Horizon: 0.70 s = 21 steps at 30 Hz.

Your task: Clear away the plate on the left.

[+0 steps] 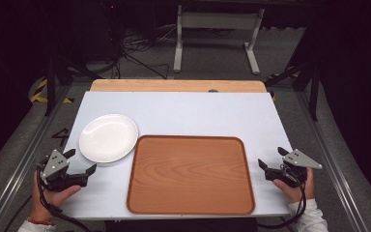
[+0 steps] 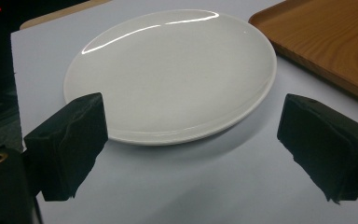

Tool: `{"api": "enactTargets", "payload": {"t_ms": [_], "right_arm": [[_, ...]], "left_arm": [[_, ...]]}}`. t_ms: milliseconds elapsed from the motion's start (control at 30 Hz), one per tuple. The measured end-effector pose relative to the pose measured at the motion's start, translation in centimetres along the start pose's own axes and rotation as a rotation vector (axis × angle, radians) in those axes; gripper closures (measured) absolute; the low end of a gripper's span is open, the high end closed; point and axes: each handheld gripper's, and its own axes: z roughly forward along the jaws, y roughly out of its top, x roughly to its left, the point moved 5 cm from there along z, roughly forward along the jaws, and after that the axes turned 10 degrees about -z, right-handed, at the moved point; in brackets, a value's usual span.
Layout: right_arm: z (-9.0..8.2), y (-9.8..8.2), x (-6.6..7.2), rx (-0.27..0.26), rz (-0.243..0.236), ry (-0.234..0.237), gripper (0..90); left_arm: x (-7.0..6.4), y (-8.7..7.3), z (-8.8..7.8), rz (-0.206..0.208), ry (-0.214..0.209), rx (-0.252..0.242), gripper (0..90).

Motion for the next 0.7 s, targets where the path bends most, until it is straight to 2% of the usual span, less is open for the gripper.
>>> {"api": "enactTargets", "payload": {"t_ms": [233,367,500,700], "right_arm": [[-0.3,0.0,-0.03,-0.003,0.003,-0.005,13.3],[-0.59,0.19,0.02,-0.006,0.004,-0.015,13.3],[-0.73,0.6,0.39,-0.01,-0.007,-0.015,13.3],[-0.48,0.48,0.48,-0.003,-0.004,-0.005,13.4]], "left_arm": [[-0.34,-0.2,0.48,0.025,0.001,0.035,8.5],[-0.71,-0.24,0.56,0.079,0.014,0.051,8.8],[-0.81,-0.43,0.56,0.097,0.012,0.061,8.9],[-0.88,-0.41,0.73,0.146,0.045,0.082,8.7]]}}
